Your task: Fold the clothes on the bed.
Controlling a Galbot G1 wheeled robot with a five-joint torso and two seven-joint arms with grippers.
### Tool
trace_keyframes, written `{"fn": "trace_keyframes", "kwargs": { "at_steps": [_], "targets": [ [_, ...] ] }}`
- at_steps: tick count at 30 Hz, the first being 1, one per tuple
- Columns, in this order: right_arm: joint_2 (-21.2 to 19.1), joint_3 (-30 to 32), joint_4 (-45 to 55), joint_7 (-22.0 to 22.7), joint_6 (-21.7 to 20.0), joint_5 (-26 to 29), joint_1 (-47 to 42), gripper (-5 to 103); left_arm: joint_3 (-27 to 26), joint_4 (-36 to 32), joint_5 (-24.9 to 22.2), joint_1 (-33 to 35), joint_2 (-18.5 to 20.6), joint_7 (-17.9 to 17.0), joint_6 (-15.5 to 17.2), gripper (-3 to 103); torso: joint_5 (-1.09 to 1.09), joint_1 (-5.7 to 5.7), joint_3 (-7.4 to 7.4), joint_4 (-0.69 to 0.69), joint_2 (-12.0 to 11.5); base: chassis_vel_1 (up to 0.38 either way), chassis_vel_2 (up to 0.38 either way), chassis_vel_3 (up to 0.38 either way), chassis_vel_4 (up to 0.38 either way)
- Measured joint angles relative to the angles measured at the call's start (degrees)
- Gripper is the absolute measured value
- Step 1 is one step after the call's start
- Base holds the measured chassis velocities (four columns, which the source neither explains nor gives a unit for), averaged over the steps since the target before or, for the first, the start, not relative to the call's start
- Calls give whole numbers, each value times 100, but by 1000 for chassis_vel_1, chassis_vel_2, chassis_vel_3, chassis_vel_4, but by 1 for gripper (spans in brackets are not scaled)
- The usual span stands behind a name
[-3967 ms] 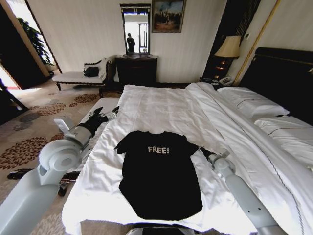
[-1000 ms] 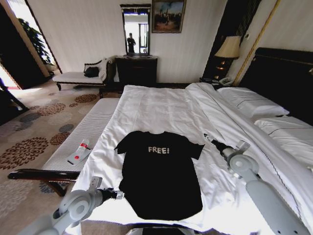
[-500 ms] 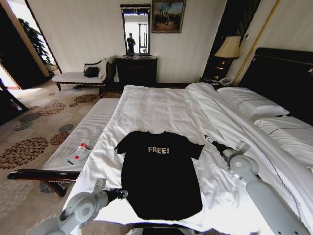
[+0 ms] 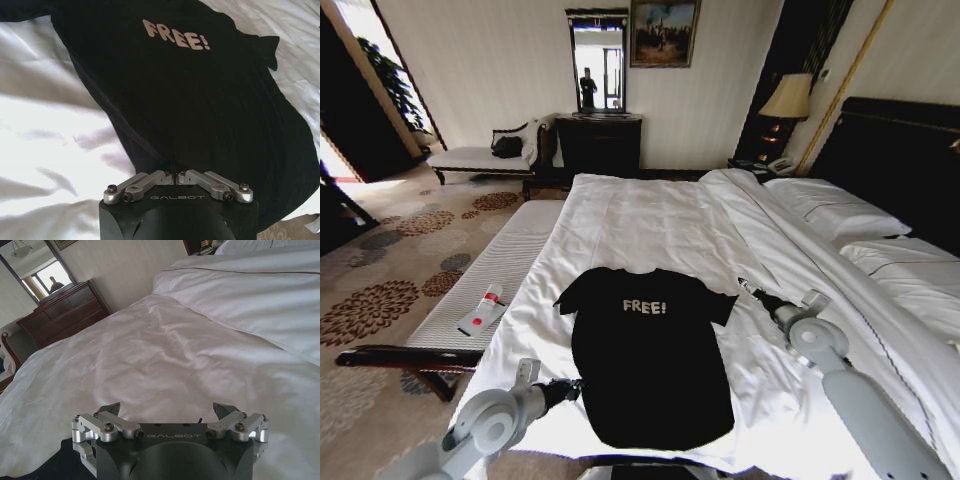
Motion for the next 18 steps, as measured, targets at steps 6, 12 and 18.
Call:
{"fn": "trace_keyframes", "kwargs": {
  "at_steps": [6,12,18],
  "targets": [
    [14,-114,-42,24,-3,-26,65,100,481,272,188,-361,-501,372,-168,0,1,0,0,2,0,0,0,0,0],
    [37,-122,-51,44,-4,-46,54,100,798,631,237,-792,-857,539,-345,0,0,0,0,0,0,0,0,0,0],
    [70,-127,-21,106,-12,-95,-10,100,1181,1173,398,-1345,-1271,632,-568,0,0,0,0,-1,0,0,0,0,0]
  ]
}}
